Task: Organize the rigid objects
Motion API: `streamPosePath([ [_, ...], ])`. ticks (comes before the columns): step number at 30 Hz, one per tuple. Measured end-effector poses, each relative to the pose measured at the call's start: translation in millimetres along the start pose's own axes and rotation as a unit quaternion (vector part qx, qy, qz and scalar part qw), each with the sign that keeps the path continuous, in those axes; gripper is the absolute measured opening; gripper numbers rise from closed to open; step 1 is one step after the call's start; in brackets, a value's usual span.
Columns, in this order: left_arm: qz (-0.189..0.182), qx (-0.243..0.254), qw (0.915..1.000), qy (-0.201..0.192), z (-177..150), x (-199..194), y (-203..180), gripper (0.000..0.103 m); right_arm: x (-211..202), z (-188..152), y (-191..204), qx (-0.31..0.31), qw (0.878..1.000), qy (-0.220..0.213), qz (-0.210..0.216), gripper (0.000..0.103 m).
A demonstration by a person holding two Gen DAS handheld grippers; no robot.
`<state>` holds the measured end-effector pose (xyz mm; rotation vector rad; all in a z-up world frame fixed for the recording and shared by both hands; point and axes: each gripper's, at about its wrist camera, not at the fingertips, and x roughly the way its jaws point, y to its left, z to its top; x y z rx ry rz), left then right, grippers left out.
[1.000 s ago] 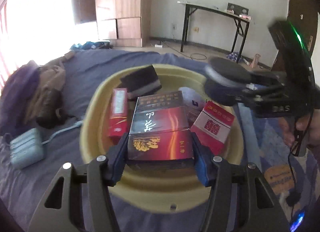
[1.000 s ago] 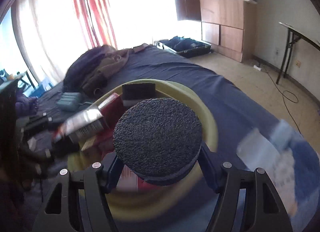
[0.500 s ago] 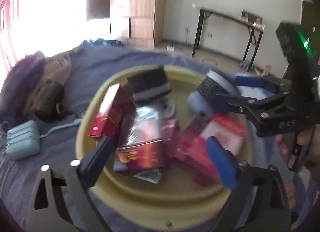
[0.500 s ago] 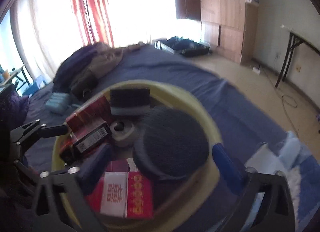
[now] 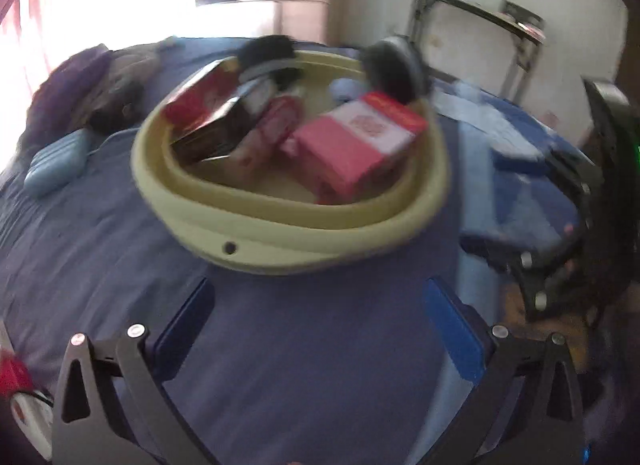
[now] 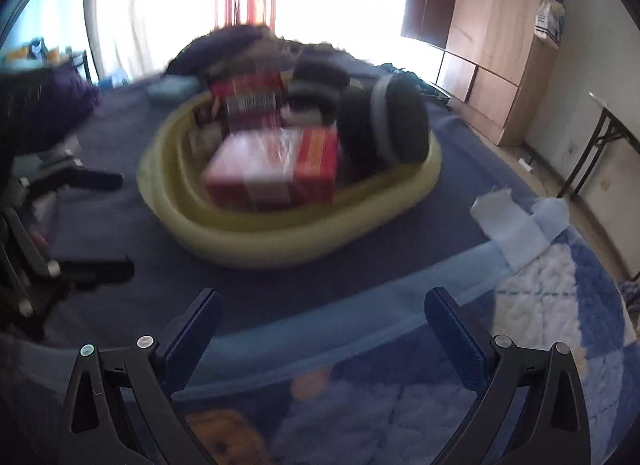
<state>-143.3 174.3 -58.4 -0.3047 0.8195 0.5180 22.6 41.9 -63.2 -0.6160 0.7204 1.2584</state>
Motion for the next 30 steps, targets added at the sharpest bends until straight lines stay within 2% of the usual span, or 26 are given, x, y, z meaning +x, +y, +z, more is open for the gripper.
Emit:
streamPosePath([
  [3, 0.023, -0.016, 0.9994, -0.019, -6.8, 12.4, 1.0, 0.103, 27.4, -0.9, 6.0, -0.003, 0.999, 0.032, 0.001, 0.103],
  [5, 0.027, -0.020, 0.9993, 0.017, -8.8, 33.1, 3.0, 0.103, 31.3, 1.2, 5.0, 0.003, 0.999, 0.034, 0.003, 0.103],
  [9, 0.039, -0.014, 0.9989, 0.021, -4.8, 38.1, -1.6, 0.103, 39.9, 2.8, 6.5, -0.001, 0.999, 0.040, -0.006, 0.103],
  [30, 0.038, -0.014, 0.9989, 0.023, 0.1, 40.4, -0.8, 0.103, 32.7, -0.2, 6.8, -0.004, 0.999, 0.040, -0.007, 0.103],
])
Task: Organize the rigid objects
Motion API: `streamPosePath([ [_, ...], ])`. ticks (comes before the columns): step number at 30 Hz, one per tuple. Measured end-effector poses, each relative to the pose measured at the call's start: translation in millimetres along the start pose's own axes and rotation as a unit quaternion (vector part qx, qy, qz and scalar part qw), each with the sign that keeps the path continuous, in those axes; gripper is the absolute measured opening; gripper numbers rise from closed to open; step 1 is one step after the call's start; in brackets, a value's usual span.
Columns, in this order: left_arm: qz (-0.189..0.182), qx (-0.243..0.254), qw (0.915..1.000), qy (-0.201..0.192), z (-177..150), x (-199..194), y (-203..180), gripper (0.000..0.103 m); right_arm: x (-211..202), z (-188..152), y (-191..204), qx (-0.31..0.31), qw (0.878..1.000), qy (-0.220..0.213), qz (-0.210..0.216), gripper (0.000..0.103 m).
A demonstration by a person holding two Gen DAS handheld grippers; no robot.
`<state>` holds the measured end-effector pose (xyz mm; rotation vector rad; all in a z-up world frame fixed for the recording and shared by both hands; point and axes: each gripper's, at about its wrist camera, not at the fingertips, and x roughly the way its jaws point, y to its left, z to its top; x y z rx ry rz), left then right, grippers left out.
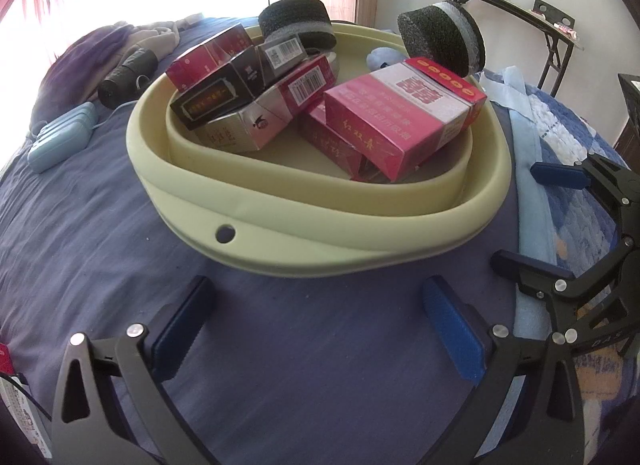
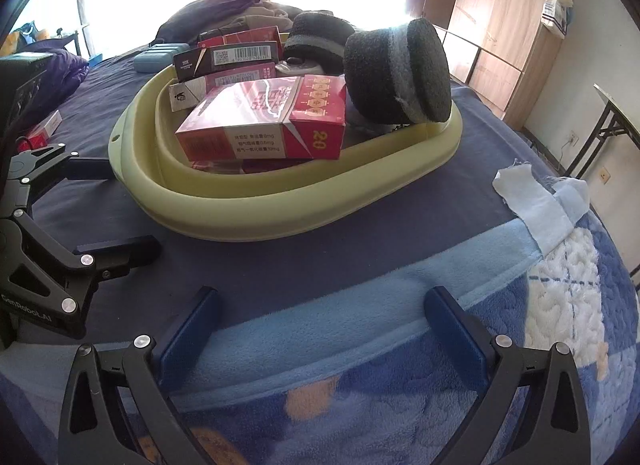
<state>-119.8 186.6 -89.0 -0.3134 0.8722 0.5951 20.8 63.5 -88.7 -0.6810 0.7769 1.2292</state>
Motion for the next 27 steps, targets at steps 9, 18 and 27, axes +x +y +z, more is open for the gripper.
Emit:
streamPosePath([
  [9, 0.000, 0.000, 1.0000, 0.000, -2.2, 0.0, -0.3, 0.103, 0.1, 0.1, -0.4, -0.001, 1.000, 0.000, 0.000, 0.103],
  [18, 0.000, 0.000, 1.0000, 0.000, -2.6, 0.1, -0.2, 0.103, -0.1, -0.1, -0.4, -0.001, 1.000, 0.000, 0.000, 0.103],
  [27, 0.000, 0.000, 1.0000, 0.000, -3.2, -0.3, 0.3, 0.103, 0.0, -0.2, -0.9, 0.000, 1.000, 0.000, 0.000, 0.103],
])
